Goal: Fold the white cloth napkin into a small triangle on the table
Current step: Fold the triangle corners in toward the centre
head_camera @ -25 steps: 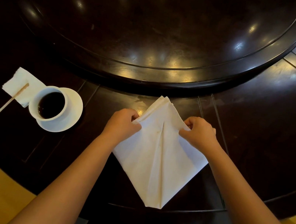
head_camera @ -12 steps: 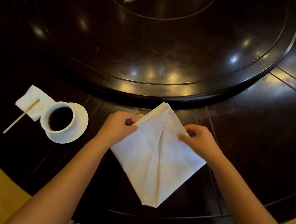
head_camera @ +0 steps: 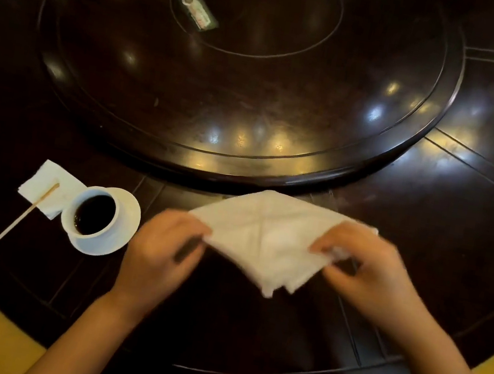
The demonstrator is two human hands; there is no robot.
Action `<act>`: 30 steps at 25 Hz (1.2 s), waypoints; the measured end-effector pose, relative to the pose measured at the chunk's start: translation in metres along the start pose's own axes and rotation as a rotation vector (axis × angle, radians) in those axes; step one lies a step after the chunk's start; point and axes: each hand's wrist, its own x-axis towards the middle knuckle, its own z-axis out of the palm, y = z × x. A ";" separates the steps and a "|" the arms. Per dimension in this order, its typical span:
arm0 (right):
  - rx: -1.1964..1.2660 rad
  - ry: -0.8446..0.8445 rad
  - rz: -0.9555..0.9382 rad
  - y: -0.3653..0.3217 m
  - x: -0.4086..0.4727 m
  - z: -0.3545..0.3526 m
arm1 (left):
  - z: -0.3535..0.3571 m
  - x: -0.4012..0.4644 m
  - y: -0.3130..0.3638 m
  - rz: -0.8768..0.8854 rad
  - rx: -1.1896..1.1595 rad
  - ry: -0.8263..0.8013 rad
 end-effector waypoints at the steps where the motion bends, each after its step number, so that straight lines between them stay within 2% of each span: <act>1: -0.079 -0.178 0.045 0.007 -0.018 0.011 | 0.010 -0.028 -0.005 0.014 0.050 -0.132; 3: -0.216 -0.502 0.227 0.020 -0.054 0.039 | 0.029 -0.079 -0.016 0.018 0.125 -0.428; 4: -0.252 -0.529 0.297 0.026 -0.068 0.056 | 0.036 -0.097 -0.019 -0.021 0.139 -0.482; 7: -0.314 -0.291 0.301 0.029 -0.073 0.104 | 0.064 -0.098 -0.012 -0.228 0.167 -0.409; 10: -0.307 -0.105 0.307 0.026 -0.037 0.149 | 0.106 -0.059 -0.001 -0.241 0.308 -0.410; 14: -0.327 -0.141 0.280 0.045 -0.001 0.184 | 0.151 -0.041 -0.015 -0.226 0.445 -0.506; 17: -0.448 -0.154 0.274 0.070 -0.003 0.183 | 0.150 -0.046 -0.031 -0.206 0.449 -0.538; 19: -0.524 -0.101 0.370 0.085 -0.006 0.170 | 0.141 -0.047 -0.042 -0.274 0.455 -0.505; 22: -0.609 -0.005 0.647 0.101 -0.005 0.151 | 0.133 -0.046 -0.049 -0.403 0.478 -0.497; 23: -0.616 0.014 0.685 0.100 -0.001 0.148 | 0.132 -0.046 -0.050 -0.415 0.476 -0.499; 24: -0.610 0.014 0.645 0.096 0.004 0.149 | 0.132 -0.046 -0.049 -0.413 0.472 -0.498; 25: -0.592 -0.023 0.526 0.091 0.010 0.153 | 0.133 -0.046 -0.049 -0.403 0.472 -0.495; 28: -0.529 -0.291 0.049 0.084 0.034 0.169 | 0.135 -0.046 -0.049 -0.357 0.495 -0.488; 30: -0.539 -0.362 -0.008 0.089 0.050 0.170 | 0.134 -0.047 -0.050 -0.339 0.509 -0.472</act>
